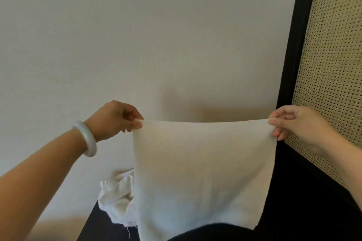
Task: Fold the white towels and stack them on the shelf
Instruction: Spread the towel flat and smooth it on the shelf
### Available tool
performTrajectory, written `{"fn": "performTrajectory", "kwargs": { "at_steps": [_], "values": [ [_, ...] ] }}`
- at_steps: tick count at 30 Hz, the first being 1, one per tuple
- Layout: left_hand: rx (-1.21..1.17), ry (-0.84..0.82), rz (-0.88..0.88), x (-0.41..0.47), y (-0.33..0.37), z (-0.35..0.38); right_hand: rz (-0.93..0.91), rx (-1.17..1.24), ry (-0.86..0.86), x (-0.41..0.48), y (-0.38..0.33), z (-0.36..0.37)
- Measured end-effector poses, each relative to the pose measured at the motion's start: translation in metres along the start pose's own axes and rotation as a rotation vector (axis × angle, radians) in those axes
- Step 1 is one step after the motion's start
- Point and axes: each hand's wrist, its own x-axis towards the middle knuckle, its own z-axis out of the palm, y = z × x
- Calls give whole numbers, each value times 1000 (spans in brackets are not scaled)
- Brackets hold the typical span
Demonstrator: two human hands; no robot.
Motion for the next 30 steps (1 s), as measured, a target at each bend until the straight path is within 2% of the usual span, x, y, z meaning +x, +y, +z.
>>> {"fn": "performTrajectory", "kwargs": {
  "at_steps": [3, 6, 10, 13, 15, 18, 22, 25, 27, 30],
  "values": [
    [76, -53, -131, 12, -4, 36, 131, 51, -14, 7, 28, 15],
    [-133, 1, -240, 19, 1, 61, 176, 170, 62, 12, 48, 17],
    [-271, 203, -200, 23, 22, 56, 20, 286, 177, 12, 41, -1],
    [-277, 232, -163, -2, 30, 54, -25, 357, 186, -17, 39, -12],
    [-263, 181, -187, -36, 22, 74, 77, 296, 212, -50, 56, -6],
    [-181, 71, -299, -102, -5, 129, 301, 72, 233, -110, 102, 24],
    [-126, -140, -432, -189, -43, 200, 543, -83, 155, -194, 158, 70],
    [-89, -224, -435, -239, -60, 235, 699, -181, 139, -243, 187, 87],
    [-85, -241, -429, -262, -65, 248, 751, -224, 140, -264, 196, 92],
    [-134, -169, -465, -283, -67, 254, 794, -293, 145, -279, 197, 93]
  ]
}}
